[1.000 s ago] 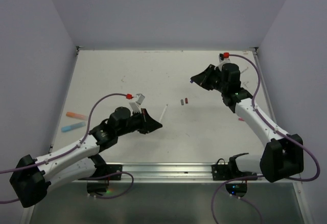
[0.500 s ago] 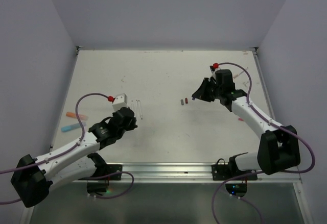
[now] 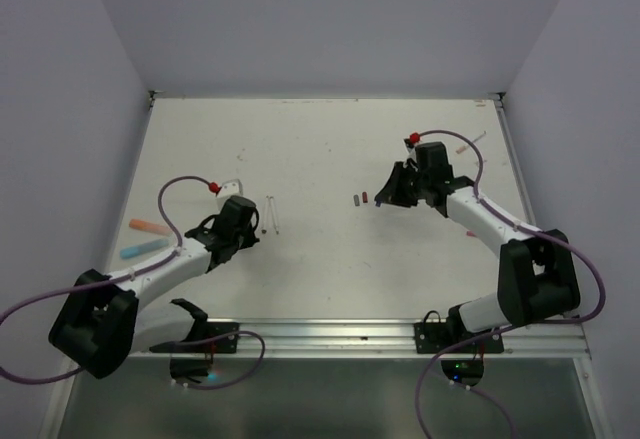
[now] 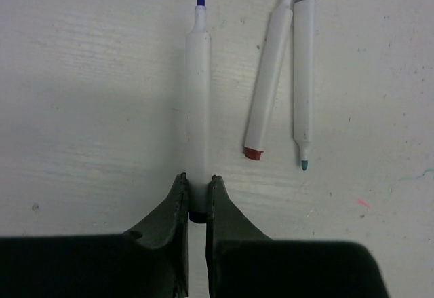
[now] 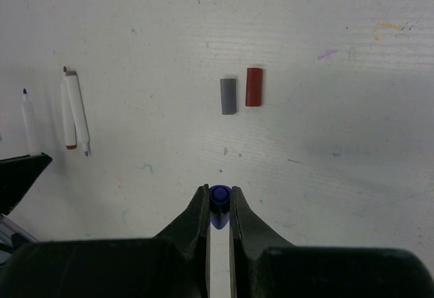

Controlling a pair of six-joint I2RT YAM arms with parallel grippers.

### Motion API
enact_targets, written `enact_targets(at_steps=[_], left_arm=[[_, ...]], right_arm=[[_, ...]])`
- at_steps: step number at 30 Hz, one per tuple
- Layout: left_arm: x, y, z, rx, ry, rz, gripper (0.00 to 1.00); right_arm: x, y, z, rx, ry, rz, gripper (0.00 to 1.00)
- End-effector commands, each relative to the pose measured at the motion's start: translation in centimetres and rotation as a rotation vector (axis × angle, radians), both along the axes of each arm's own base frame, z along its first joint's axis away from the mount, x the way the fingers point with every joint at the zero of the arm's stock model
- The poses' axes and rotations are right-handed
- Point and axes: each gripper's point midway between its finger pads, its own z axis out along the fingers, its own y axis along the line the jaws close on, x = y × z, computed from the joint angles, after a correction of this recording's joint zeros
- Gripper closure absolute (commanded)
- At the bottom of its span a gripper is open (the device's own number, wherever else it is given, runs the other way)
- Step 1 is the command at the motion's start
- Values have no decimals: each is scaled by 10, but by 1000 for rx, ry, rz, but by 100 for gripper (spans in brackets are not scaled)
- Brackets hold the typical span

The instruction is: Open the pen caps

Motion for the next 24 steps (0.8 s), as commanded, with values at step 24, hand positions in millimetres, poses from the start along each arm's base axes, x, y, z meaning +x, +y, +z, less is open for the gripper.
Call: enact_targets(at_steps=[24], left_arm=[[37,-23,-20,-66,36,-134,89]], right_arm=[[17,-8,-25,-10,27,3,100]])
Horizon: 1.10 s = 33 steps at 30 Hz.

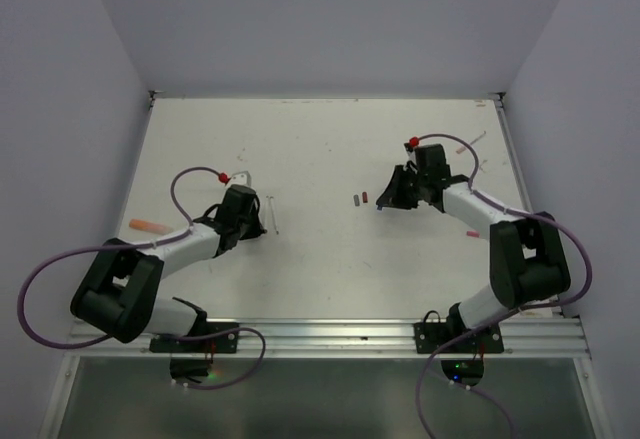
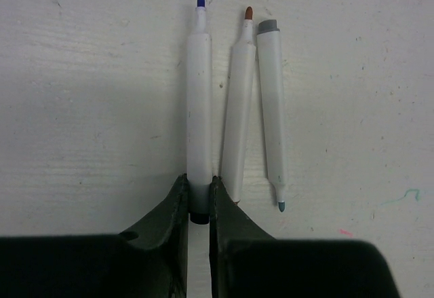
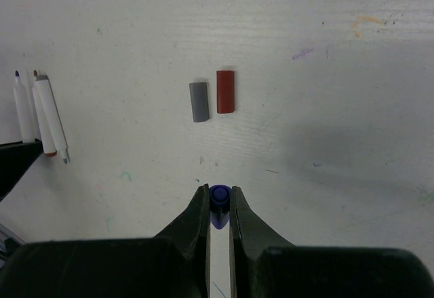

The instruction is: Open the pen caps

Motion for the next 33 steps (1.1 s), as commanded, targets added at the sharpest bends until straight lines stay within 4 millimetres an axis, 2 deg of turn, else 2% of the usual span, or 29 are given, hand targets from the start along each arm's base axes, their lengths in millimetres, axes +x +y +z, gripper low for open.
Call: enact_targets(at_steps=[1,4,8,13,14,16,17,18,24,33], left_arm=[[8,-4,2,-13,-9,-27,88],[4,-5,-3,-20,9,-34,84],[6,-10,-4,-57,-9,-36,76],[1,-13,-12,-74,11,-46,74],[0,-14,-12,-79,13,-47,73],[-2,-13,-14,-81,17,-45,72],[-2,-13,-13,-84,16,-43,71],[-4,-12,-14,-83,17,-43,71],[-9,-13,-13,-96,21,-46,68],[-11,-12,-1,-114,5,-34,63]], right_arm=[[12,-2,-1,-20,-27,3,100],[18,-3,-11,-49,-3,11,100],[35,-4,-19,-77,-9,6,100],[56,-3,-23,-101,-22,3,100],[58,-4,-30,-114,-9,2,100],[64,-2,-29,-108,-21,7,100],[65,-1,-34,-111,-11,9,100],[66,-1,-36,-113,-4,9,96],[70,4,-43,-96,14,20,90],[71,9,-38,-77,2,34,70]])
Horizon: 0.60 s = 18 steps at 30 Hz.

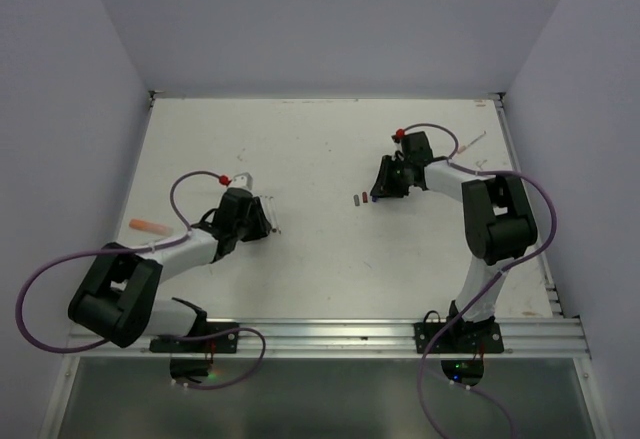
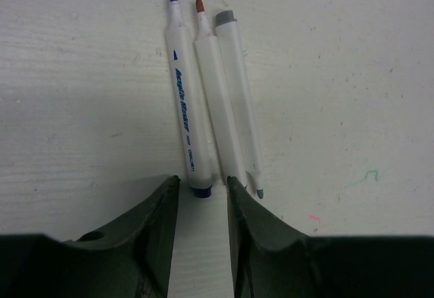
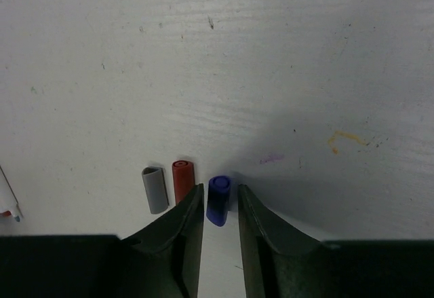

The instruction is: Open the pen caps

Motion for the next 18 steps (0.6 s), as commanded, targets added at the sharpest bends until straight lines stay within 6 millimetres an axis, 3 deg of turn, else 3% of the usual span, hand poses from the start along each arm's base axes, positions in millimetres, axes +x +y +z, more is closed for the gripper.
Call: enact_targets(at_steps=[1,3,11,14,16,18], left_arm=[[-12,7,-4,6,38,11,62],[-13,8,-4,9,34,18,61],[-14,6,8,-16,0,9,58],[-13,5,15,-28,-18,-1,57],[-11,2,24,-43,-41,-6,56],[-10,0,29,-54,-54,-13,55]], right_arm=[[16,7,16,23,-65,19,67],[17,8,20,29,-74,20,59],[16,3,42,26,-128,-8,43],[16,-6,61,-5,-182,-51,35],[18,-15,75,-36,-215,-85,20],[16,-24,81,-72,-222,-121,19]])
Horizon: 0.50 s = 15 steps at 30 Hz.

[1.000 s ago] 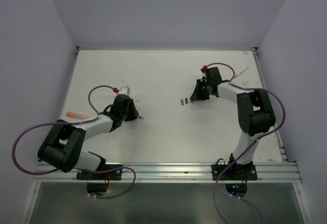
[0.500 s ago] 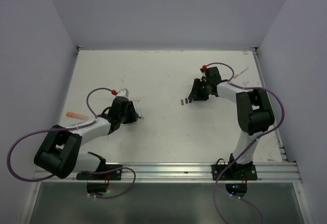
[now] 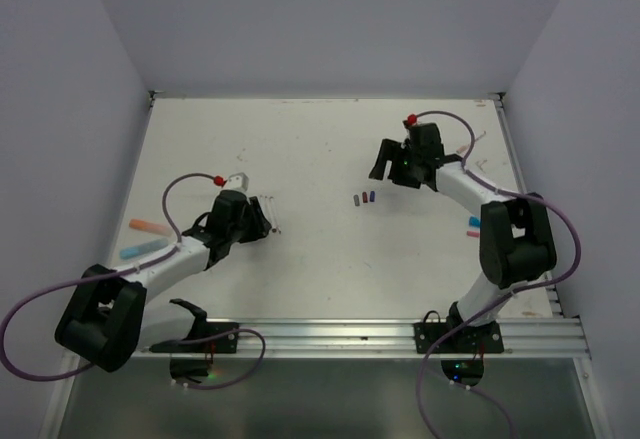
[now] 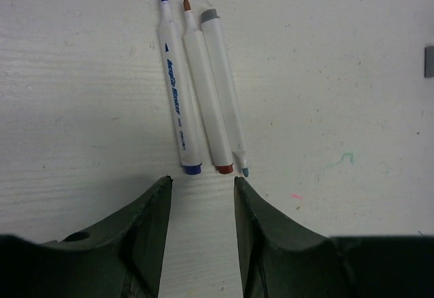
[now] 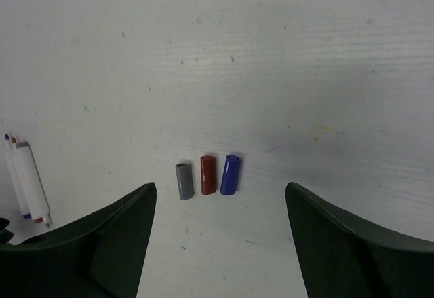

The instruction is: Open the pen caps

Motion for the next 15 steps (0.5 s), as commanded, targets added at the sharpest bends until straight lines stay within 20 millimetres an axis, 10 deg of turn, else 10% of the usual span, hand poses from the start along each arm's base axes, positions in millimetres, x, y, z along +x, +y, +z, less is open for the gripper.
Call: enact_targets(at_steps=[1,15], left_arm=[[2,-3,14,-32,-35,-11,55],[7,-35,71,-247,-221,-104,52]], right_arm=[[13,-29,39,-103,-124,-138,19],[67,-168,47,-318,-137,-722,25]])
